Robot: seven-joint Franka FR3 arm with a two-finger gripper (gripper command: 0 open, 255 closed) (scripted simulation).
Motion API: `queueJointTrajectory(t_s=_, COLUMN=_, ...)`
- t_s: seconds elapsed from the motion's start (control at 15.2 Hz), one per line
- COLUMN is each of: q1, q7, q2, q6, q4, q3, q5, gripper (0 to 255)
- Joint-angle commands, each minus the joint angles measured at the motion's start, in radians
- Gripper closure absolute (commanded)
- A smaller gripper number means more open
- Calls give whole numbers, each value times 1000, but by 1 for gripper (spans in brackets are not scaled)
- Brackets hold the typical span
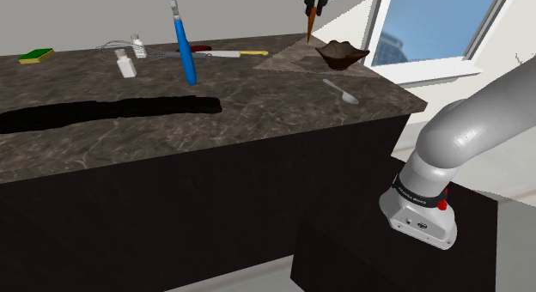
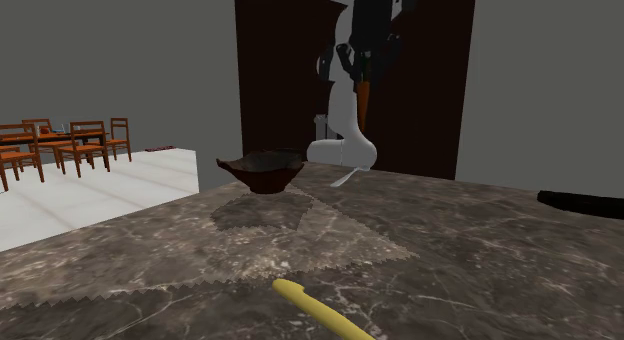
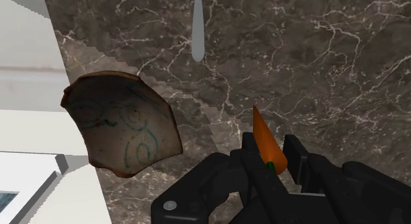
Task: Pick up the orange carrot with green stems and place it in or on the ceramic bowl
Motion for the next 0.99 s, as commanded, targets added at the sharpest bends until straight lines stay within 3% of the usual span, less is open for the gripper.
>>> queueJointTrajectory(t_s=0.0, q1=-1, q7=-2, q2=10, q6=-28, q4=37, q3=0, q5=-1, gripper=255)
queueJointTrajectory(t_s=0.2, q1=-2, q7=-3, q2=25, q6=-59, q4=85, q3=0, q5=-2, gripper=255)
queueJointTrajectory(t_s=0.92, q1=-66, q7=-277, q2=43, q6=-76, q4=135, q3=-214, q5=-34, gripper=255)
